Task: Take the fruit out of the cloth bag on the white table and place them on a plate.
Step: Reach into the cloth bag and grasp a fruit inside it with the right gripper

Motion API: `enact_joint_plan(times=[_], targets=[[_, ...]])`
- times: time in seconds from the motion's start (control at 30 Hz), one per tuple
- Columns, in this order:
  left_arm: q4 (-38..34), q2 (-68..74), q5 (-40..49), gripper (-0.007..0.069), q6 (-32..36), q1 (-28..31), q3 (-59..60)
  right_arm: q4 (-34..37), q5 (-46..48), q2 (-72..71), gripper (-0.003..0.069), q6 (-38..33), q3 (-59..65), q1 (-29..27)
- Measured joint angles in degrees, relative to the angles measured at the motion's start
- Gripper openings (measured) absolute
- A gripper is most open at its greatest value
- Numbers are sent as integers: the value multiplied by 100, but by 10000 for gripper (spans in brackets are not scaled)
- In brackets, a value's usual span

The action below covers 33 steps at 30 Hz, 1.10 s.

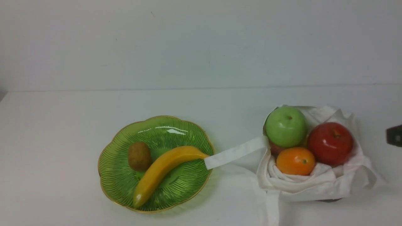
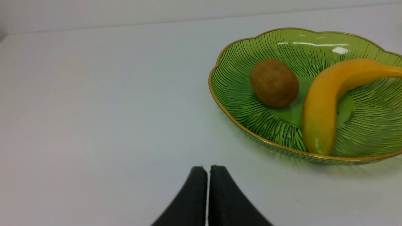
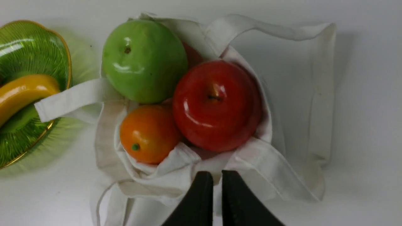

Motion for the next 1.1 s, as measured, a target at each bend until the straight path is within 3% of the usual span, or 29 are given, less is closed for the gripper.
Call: enact_joint_plan(times=[0.2,0.23,0.4,0.53,1.0,1.1], targets=[[0,0,0,-8,0,0,0,-14,-737,990,250,-189,-171,630],[0,0,0,-8,0,0,0,-141,-999,1258,336,-193,-171,779],[0,0,0,-8,0,0,0,-219,-1516,1723,538,-172,-171,922],[0,0,0,-8,0,0,0,-288,-1838,2057,659,-15,-172,938],[0,0,0,-8,0,0,0,-545,-1945,2617,689,20,-217,945],[0,0,0,-8,0,0,0,-505,-1919,2679,628,142,-217,945]])
